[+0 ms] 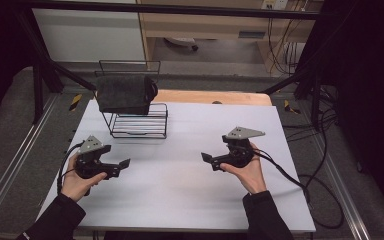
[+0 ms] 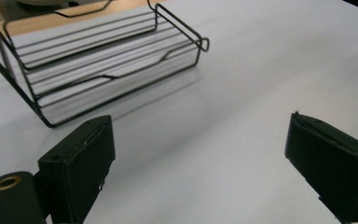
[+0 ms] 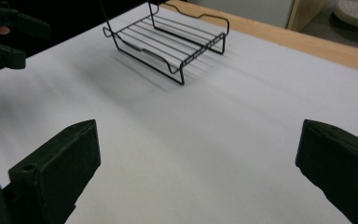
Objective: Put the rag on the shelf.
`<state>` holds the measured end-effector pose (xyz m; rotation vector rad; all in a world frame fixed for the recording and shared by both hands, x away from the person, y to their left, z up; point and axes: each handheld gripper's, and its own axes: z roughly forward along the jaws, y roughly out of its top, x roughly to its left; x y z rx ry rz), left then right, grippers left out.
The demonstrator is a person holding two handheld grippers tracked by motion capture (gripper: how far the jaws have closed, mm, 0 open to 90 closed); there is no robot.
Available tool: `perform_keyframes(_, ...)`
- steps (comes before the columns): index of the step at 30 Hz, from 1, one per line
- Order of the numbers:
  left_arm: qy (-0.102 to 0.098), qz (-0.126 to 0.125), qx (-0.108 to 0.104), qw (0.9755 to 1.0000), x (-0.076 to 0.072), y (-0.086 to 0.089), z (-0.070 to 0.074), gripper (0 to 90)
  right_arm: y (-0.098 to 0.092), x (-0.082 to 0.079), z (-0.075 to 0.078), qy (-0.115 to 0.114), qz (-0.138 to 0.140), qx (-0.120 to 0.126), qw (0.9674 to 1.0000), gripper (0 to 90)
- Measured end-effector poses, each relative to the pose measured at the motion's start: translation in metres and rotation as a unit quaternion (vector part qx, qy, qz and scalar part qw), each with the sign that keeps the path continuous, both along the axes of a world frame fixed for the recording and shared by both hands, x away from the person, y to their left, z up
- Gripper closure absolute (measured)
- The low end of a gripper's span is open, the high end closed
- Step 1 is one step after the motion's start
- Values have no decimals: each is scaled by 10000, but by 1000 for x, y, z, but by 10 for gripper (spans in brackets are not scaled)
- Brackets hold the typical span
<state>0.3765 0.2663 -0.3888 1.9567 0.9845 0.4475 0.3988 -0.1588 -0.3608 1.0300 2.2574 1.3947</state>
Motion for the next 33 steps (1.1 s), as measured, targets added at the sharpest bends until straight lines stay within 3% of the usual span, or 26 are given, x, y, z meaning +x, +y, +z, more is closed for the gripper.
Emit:
perform_keyframes(7,25,-121,-21,9999,-10,-3,-15,86,-26,-12,-26,116,95,-61,9999,5)
perform_keyframes(19,189,-203,64,9996,-12,0,-36,86,-69,-27,-65,372,-165,-39,9992,6)
perform_keyframes(27,196,-253,154,9994,-15,1,-42,86,-94,-38,-81,434,-303,99,9985,6)
perform_keyframes(33,229,-268,208,9992,-16,2,-46,86,-99,-41,-85,448,-352,115,9983,6)
